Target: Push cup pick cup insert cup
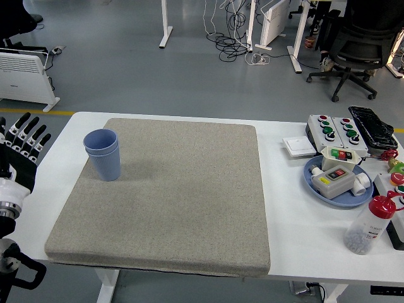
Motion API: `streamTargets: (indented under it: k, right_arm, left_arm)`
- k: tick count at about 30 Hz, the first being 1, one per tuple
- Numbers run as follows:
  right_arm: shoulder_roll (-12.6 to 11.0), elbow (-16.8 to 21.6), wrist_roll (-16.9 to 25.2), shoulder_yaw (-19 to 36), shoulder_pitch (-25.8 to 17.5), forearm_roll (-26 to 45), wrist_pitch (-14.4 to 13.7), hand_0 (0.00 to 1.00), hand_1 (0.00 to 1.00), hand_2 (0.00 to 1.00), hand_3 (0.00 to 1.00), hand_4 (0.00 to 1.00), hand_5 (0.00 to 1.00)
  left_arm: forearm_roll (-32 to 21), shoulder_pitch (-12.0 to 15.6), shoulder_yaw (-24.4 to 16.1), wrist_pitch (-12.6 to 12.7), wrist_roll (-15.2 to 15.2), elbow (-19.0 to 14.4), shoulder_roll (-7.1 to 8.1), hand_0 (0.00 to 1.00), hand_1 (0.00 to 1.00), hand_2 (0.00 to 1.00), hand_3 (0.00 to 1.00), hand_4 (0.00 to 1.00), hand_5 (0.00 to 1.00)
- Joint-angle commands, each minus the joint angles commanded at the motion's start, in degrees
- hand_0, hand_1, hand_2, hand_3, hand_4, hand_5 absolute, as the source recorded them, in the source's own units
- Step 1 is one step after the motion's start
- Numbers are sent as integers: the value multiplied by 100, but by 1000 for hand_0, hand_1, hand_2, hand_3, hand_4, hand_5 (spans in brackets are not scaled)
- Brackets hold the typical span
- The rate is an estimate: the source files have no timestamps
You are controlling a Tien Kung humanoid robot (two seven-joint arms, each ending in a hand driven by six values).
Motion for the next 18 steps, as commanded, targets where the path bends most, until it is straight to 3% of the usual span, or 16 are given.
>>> streamTargets:
  k: [5, 9, 12, 18]
  right_arm:
    - [-3, -5, -13, 39, 15, -62, -1, 689, 610, 638, 591, 110, 507]
    - [-11, -5, -15, 48, 27, -78, -1, 688, 610, 638, 591, 109, 505]
    - [-13, -7, -16, 53, 38, -89, -1, 688, 611, 637, 590, 110, 506]
    - [-19, -6, -7, 35, 48, -69, 2, 688, 610, 637, 590, 109, 506]
  left_arm:
    - [-1018, 273, 88, -175, 110, 44, 19, 815, 827, 828, 775, 613, 998]
    - [-812, 415, 84, -469, 314, 43, 8, 830, 838, 838, 781, 602, 998]
    - [-514, 488, 144, -806, 650, 62, 45, 838, 854, 857, 792, 603, 998]
    - [-187, 482, 237, -948, 759, 108, 23, 860, 876, 888, 824, 603, 998]
